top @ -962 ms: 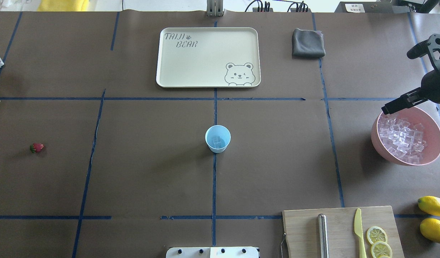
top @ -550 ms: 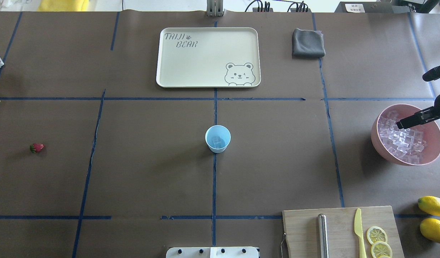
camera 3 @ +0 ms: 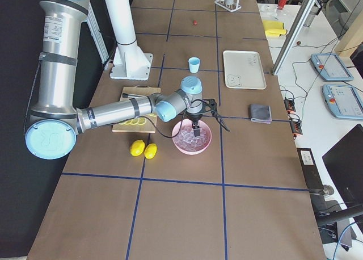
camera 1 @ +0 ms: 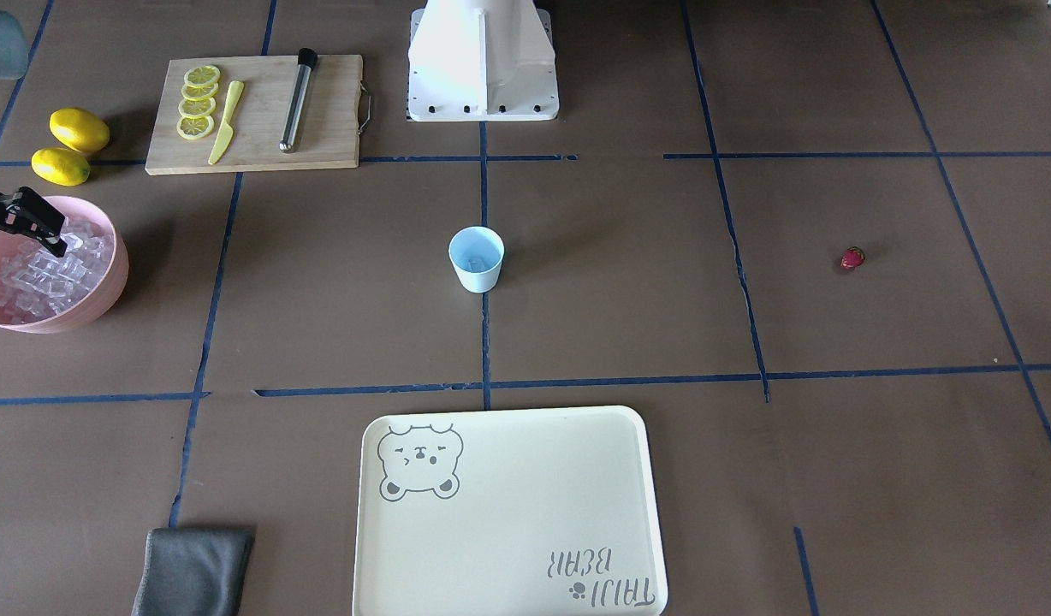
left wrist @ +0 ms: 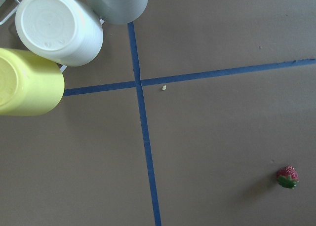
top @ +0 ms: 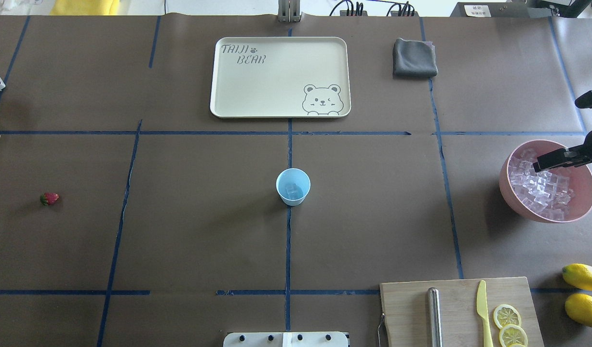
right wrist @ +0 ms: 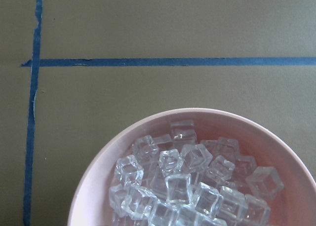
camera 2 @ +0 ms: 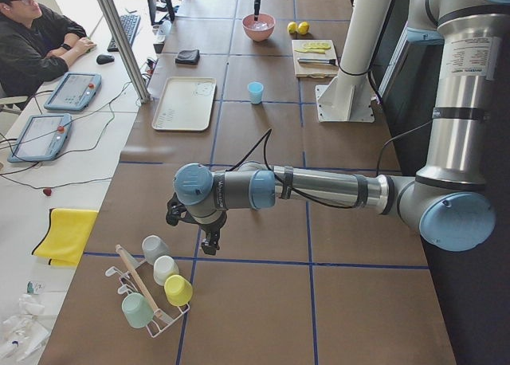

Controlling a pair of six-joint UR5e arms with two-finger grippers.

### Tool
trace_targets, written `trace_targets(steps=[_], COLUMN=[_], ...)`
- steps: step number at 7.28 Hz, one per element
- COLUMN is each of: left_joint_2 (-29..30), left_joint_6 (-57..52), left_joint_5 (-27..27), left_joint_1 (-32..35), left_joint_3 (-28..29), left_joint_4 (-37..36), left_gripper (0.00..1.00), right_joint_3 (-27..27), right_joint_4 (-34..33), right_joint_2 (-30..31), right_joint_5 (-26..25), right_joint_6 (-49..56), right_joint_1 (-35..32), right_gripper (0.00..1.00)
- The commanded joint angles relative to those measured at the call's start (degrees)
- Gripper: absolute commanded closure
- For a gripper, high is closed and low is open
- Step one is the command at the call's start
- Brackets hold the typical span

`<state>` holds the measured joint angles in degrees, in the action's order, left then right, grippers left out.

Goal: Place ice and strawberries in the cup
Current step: 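Lower the right gripper into the bowl and grasp a third ice cube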

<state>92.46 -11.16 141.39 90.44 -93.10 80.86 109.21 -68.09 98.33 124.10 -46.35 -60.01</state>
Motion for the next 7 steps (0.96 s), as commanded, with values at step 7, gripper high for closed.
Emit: trace_targets(steps=[7], left_joint_2=[0.0], left_joint_6=[-0.1], left_joint_5=[1.1], left_joint_1=[-0.2], left_joint_3=[-0.1], left_joint_4=[0.0], left_gripper=[0.00], right_joint_3=[0.0], right_joint_4=[9.4], right_joint_2=[5.7], right_joint_5=[-4.1], right_joint_6=[-25.4], right_joint_1=[7.8], right_gripper=[0.12])
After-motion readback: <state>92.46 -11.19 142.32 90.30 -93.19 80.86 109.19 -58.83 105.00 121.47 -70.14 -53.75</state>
